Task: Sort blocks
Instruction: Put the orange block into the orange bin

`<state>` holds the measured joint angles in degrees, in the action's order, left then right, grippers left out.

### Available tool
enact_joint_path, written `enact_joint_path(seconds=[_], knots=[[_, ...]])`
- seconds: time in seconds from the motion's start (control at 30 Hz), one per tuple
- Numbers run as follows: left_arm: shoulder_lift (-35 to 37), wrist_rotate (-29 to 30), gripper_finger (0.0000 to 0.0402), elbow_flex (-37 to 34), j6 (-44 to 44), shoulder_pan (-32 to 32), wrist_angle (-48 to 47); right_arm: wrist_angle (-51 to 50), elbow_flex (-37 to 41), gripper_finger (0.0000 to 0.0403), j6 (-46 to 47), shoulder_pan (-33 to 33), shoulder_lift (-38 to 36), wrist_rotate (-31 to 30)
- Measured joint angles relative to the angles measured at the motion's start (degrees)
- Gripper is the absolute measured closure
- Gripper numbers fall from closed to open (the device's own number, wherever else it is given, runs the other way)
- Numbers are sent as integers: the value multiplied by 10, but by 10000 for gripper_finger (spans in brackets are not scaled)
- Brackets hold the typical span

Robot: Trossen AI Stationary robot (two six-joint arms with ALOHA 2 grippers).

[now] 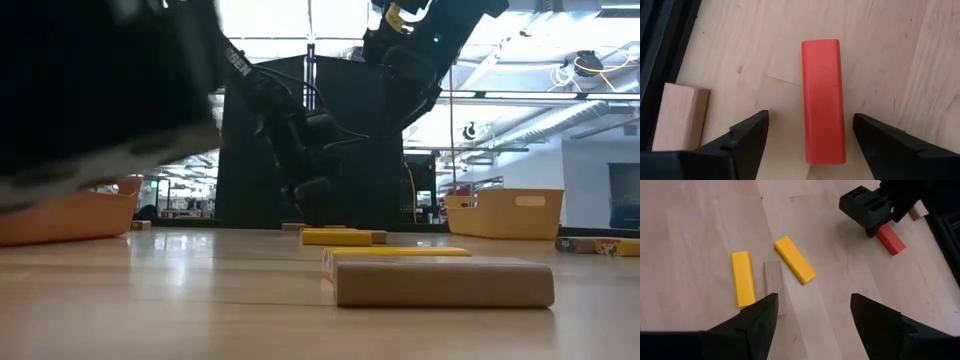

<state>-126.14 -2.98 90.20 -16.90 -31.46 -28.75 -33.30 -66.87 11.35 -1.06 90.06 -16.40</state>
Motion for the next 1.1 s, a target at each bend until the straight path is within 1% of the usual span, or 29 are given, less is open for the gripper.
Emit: enact_joint_path(seconds=[0.1, 0.27, 0.43, 0.53, 0.6, 0.67, 0.73, 0.8, 0.87, 0.97, 1.03, 1.1], knots=[[-2, -4, 148, 9, 0, 1, -11, 0, 0, 160, 0, 0, 0, 0], [-4, -6, 212, 20, 0, 1, -28, 0, 0, 160, -2, 0, 0, 0], [-5, 3, 275, 38, -1, 0, -44, 0, 0, 160, -2, 0, 0, 0], [-5, 3, 307, 43, -2, 2, -46, 0, 0, 160, -2, 1, 0, 0], [-5, 2, 321, 44, -4, 3, -47, -3, 0, 160, -2, 1, 0, 0], [-4, -1, 327, 44, -13, 4, -47, -13, 0, 160, 4, 1, 0, 0], [4, -20, 327, 44, -25, 3, -54, -25, 0, 160, 14, 1, 0, -4], [17, -60, 323, 44, -30, 2, -54, -33, 0, 160, 22, 2, 0, -29], [33, -101, 321, 44, -29, -2, -60, -35, 0, 160, 23, 8, 0, -71], [63, -143, 321, 43, -29, -4, -81, -11, 20, 160, -7, 22, 0, -116], [87, -148, 321, 38, -29, -4, -96, 17, 44, 160, -32, 29, -4, -119], [115, -148, 321, 30, -29, -4, -112, 55, 72, 160, -53, 31, -8, -108]])
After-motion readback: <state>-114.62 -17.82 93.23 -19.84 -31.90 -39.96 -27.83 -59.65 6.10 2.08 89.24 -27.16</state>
